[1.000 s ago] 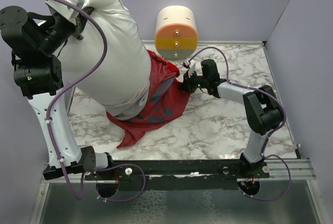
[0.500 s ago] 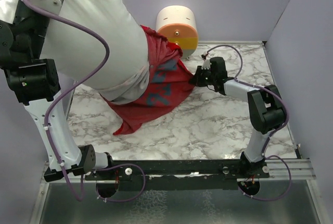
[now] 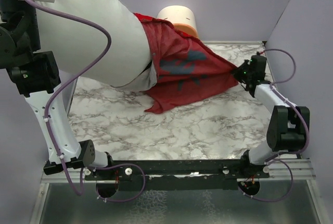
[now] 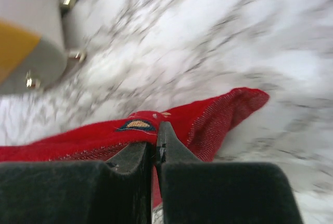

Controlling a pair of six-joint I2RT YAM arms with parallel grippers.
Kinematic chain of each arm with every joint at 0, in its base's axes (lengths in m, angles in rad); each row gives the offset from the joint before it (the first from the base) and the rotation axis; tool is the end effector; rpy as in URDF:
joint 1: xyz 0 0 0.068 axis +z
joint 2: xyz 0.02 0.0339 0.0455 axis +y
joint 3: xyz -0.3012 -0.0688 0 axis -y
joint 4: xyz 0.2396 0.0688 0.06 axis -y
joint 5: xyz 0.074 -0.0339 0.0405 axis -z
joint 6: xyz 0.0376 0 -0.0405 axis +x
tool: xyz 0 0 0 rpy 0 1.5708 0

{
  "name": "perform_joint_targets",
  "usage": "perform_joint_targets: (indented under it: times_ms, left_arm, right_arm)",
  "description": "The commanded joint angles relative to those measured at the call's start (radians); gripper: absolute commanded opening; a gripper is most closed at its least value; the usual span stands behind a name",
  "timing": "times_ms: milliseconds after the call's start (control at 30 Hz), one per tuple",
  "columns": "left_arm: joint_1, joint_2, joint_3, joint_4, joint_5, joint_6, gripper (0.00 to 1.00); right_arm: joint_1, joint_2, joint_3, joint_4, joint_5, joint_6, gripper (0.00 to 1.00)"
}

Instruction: Remove the pillowcase from the pillow

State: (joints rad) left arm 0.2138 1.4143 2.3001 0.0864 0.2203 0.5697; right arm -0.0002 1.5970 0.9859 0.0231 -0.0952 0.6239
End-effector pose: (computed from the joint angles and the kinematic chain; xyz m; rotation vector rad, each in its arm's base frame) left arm 0.1391 0.0218 0.7260 0.3224 0.5604 0.6908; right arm 0.3513 0.0035 0.2645 0.6197 2.1029 0.4592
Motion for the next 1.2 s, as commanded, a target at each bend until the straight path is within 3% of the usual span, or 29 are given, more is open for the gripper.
perform_joint_targets:
  times_ms: [0, 133, 267, 467, 633, 800, 933, 1167]
  left_arm:
    - [0.004, -0.059, 0.011, 0.321, -0.161, 0.106, 0.0]
    - [0.004, -0.088, -0.047, 0.316, -0.153, 0.091, 0.0]
    - [0.004, -0.098, -0.076, 0.324, -0.152, 0.106, 0.0]
    - [0.004, -0.144, -0.131, 0.237, -0.133, 0.022, 0.0]
    - [0.004, -0.253, -0.327, 0.152, 0.002, -0.138, 0.0]
    - [0.005, -0.275, -0.337, 0.041, 0.14, -0.325, 0.0]
    - [0.005, -0.287, -0.345, -0.014, 0.25, -0.438, 0.0]
    - [0.006, -0.364, -0.54, -0.048, 0.48, -0.657, 0.0]
  right_arm:
    - [-0.135, -0.123, -0.036, -0.06, 0.193, 0.111, 0.01]
    - [-0.175, -0.198, 0.034, -0.178, 0.296, 0.191, 0.01]
    - [-0.207, -0.275, 0.08, -0.181, 0.323, 0.272, 0.01]
    - [-0.218, -0.343, 0.26, -0.207, 0.364, 0.252, 0.01]
    - [-0.215, -0.346, 0.35, -0.145, 0.218, 0.16, 0.01]
    - [-0.175, -0.312, 0.327, -0.055, -0.027, 0.14, 0.01]
    - [-0.056, -0.274, 0.302, -0.057, -0.053, 0.069, 0.01]
    - [0.053, -0.277, 0.167, -0.015, -0.064, 0.021, 0.34]
